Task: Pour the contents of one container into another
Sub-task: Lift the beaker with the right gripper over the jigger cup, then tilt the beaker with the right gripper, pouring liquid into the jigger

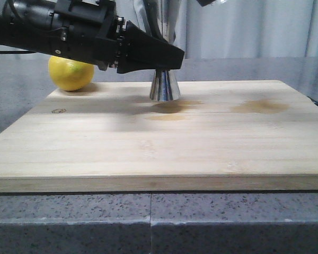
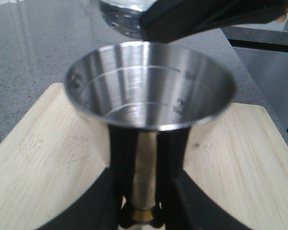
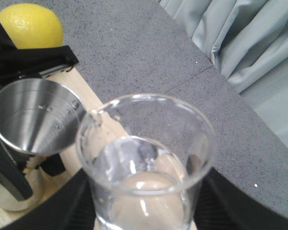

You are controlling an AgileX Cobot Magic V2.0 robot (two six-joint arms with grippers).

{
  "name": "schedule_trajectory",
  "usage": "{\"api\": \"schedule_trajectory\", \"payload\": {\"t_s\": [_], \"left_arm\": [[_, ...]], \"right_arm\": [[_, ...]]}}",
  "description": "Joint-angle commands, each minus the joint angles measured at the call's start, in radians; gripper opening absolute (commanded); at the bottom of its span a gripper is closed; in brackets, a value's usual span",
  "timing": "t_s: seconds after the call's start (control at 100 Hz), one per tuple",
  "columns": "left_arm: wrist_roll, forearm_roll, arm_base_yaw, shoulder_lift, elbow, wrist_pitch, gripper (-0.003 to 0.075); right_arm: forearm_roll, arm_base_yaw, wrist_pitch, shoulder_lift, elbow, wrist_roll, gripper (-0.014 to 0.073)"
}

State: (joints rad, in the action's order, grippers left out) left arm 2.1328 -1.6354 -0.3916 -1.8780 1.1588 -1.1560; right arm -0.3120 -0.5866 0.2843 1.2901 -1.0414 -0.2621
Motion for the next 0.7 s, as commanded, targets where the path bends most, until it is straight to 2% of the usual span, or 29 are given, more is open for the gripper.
{"api": "schedule_trajectory", "payload": {"t_s": [0.0, 0.3, 0.69], "left_arm": [[-0.011, -0.067, -0.011, 0.040, 0.029, -0.113, 0.0137], [-0.011, -0.067, -0.011, 0.040, 0.029, -0.113, 0.0137], [-0.011, -0.067, -0.011, 0.040, 0.029, -0.113, 0.0137]], "right_arm": [[-0.042, -0.001, -0.059, -0.017, -0.046, -0.009, 0.0257], [-0.053, -0.050, -0.006, 0.007, -0.095, -0.100, 0.0257], [-0.104, -0.067, 0.085, 0.058, -0.147, -0.132, 0.0257]]}}
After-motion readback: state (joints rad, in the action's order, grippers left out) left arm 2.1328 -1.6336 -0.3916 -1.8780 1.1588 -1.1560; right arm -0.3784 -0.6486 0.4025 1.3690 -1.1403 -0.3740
